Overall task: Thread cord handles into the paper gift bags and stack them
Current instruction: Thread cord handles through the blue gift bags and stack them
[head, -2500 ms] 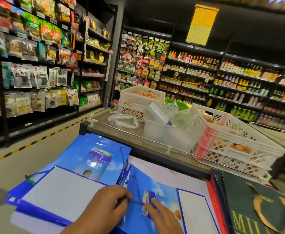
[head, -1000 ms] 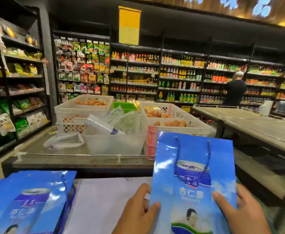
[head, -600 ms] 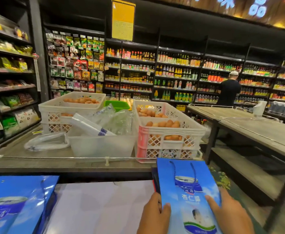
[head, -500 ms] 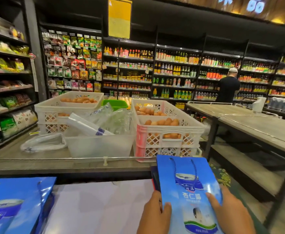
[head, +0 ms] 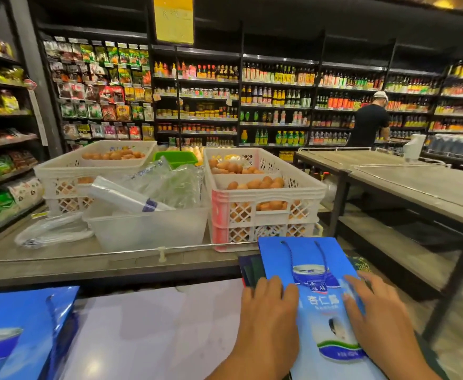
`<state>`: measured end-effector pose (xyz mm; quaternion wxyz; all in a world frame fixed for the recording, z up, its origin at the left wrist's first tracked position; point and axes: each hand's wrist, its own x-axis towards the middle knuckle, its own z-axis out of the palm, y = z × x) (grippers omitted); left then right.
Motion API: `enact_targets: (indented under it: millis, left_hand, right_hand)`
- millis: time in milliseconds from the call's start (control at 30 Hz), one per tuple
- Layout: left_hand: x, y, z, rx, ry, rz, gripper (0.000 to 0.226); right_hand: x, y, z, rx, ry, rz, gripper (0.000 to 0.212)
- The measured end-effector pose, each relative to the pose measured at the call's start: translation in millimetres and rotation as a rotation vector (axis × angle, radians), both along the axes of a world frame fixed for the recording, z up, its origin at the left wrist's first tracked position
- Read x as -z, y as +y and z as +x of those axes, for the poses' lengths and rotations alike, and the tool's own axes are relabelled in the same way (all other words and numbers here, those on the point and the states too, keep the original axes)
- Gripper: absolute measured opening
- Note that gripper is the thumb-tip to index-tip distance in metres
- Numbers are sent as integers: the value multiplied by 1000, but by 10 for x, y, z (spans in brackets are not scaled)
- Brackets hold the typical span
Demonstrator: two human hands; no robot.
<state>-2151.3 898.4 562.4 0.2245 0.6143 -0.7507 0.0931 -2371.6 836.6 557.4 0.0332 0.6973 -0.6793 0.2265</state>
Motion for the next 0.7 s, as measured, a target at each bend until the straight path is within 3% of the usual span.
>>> enact_targets:
  millis: [100, 200, 333, 567, 700]
  left_hand:
    - [32, -87, -198, 31, -78, 4, 50]
    - [95, -175, -368, -17, -103, 253, 68]
    - [387, -221, -353, -24, -98, 217, 69]
    - [608, -277, -367, -30, -30, 126, 72]
    - [670, -313, -351, -25, -3, 150, 72]
  right_hand:
    - [40, 26, 142, -202, 17, 66, 51]
    - [87, 57, 262, -234, 113, 93, 61]
    - [296, 32, 226, -240, 150, 121, 98]
    - [431, -18, 231, -195, 196, 126, 65]
    - [445, -6, 237, -209, 178, 124, 60]
